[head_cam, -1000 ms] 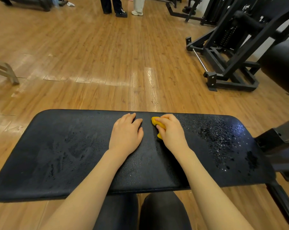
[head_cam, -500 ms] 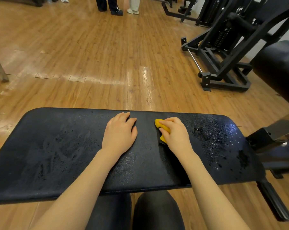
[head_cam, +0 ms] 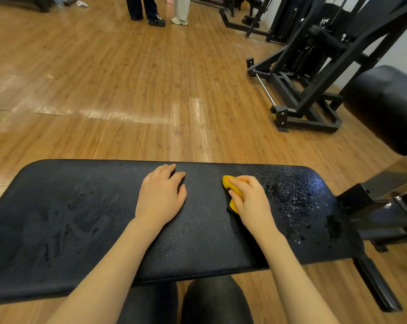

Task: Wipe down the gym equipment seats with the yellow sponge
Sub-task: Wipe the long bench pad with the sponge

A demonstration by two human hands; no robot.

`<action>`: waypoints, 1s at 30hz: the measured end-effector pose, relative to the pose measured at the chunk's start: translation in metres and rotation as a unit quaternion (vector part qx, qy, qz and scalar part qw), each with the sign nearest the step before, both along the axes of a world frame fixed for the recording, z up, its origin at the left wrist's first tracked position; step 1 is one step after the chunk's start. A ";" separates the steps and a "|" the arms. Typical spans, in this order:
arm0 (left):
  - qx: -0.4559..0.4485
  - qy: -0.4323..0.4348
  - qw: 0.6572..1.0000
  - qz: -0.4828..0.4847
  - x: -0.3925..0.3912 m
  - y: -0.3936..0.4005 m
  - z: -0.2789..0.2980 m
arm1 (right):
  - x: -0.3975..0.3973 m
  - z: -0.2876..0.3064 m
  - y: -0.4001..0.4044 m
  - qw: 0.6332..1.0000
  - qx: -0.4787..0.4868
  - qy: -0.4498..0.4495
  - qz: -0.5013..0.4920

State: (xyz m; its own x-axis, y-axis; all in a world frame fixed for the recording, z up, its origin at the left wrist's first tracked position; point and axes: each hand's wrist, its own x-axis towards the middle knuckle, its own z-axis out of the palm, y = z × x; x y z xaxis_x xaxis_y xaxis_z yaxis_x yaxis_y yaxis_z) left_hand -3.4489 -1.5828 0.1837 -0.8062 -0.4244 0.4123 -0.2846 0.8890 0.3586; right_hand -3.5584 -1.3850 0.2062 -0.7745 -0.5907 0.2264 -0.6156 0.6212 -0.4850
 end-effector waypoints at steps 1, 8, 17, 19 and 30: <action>-0.001 -0.001 1.000 0.001 -0.001 0.000 0.000 | -0.001 -0.001 0.001 1.000 -0.001 -0.001 0.001; -0.002 -0.008 1.000 0.001 -0.001 0.001 0.001 | -0.047 0.001 -0.047 0.999 0.012 -0.013 -0.039; -0.005 -0.003 1.000 0.001 -0.001 0.001 0.002 | -0.012 0.004 0.015 1.000 0.025 -0.004 0.000; -0.005 -0.010 1.000 0.006 -0.001 0.001 0.002 | -0.014 0.004 0.015 1.000 0.025 -0.004 0.000; -0.012 0.001 1.000 -0.003 -0.001 0.000 0.000 | -0.034 0.004 -0.006 0.999 -0.009 -0.013 -0.034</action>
State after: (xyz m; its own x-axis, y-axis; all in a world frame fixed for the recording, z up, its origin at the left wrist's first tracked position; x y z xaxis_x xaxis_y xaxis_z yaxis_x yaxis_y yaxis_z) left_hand -3.4495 -1.5825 0.1839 -0.8071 -0.4101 0.4248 -0.2790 0.8990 0.3377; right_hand -3.5927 -1.3912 0.2099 -0.8187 -0.5323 0.2153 -0.5589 0.6530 -0.5111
